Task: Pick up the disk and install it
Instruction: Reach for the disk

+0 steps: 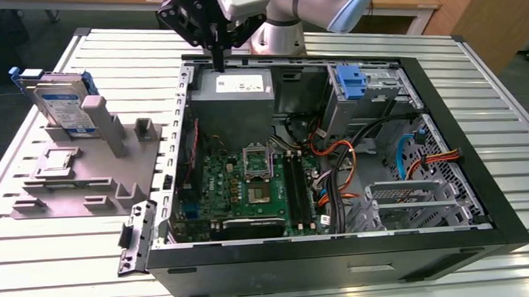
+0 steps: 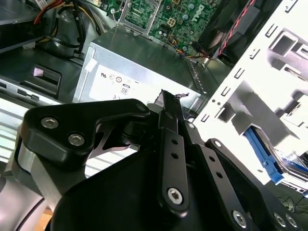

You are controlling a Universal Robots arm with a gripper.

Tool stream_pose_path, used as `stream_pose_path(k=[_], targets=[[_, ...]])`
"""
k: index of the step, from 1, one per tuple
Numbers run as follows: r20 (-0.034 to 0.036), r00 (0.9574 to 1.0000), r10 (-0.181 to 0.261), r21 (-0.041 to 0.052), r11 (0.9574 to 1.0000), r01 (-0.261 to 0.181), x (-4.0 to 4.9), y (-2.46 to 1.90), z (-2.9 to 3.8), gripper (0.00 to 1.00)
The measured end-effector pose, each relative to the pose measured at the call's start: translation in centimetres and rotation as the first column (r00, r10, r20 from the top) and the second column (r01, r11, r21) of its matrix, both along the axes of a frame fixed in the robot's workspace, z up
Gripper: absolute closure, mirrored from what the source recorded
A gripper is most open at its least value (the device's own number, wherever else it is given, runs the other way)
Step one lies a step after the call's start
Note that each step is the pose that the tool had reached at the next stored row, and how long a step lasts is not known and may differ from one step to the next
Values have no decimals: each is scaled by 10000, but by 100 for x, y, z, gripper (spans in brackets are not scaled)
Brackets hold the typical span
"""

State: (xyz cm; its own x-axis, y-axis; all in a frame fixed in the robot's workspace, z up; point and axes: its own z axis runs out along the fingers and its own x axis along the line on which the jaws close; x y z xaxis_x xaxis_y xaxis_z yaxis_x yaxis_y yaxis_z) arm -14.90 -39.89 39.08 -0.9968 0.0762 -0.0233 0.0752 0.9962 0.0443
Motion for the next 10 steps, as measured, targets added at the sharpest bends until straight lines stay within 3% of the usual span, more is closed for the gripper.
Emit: stream_pose_path(k=[10], targets=[[-2,10000,0,1,10000,0,-64,0,-7,90]])
